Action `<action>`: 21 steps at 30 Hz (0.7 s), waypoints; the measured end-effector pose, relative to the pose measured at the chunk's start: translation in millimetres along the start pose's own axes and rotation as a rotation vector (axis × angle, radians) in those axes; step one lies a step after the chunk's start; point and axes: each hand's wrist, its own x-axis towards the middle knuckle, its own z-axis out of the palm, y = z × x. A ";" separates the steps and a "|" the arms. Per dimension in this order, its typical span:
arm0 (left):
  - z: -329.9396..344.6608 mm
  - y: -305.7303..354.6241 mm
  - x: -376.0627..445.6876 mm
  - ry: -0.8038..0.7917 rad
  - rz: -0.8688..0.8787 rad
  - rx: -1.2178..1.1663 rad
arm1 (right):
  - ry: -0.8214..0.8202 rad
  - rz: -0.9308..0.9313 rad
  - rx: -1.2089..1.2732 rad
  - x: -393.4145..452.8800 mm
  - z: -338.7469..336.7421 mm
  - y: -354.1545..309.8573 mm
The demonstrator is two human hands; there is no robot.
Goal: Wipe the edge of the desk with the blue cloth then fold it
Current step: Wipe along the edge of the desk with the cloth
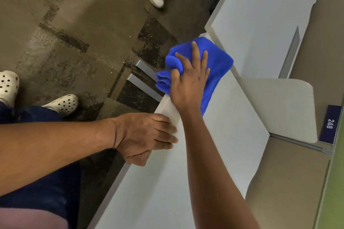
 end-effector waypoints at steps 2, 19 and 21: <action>-1.2 2.7 -0.1 -0.010 -0.022 0.020 | 0.007 -0.003 0.039 -25.7 4.5 -2.9; 6.5 7.7 0.5 0.042 -0.035 -0.055 | 0.100 0.043 0.191 70.1 -15.3 33.4; 3.3 8.3 0.3 0.026 -0.056 -0.097 | 0.093 0.043 0.207 64.5 -15.7 46.6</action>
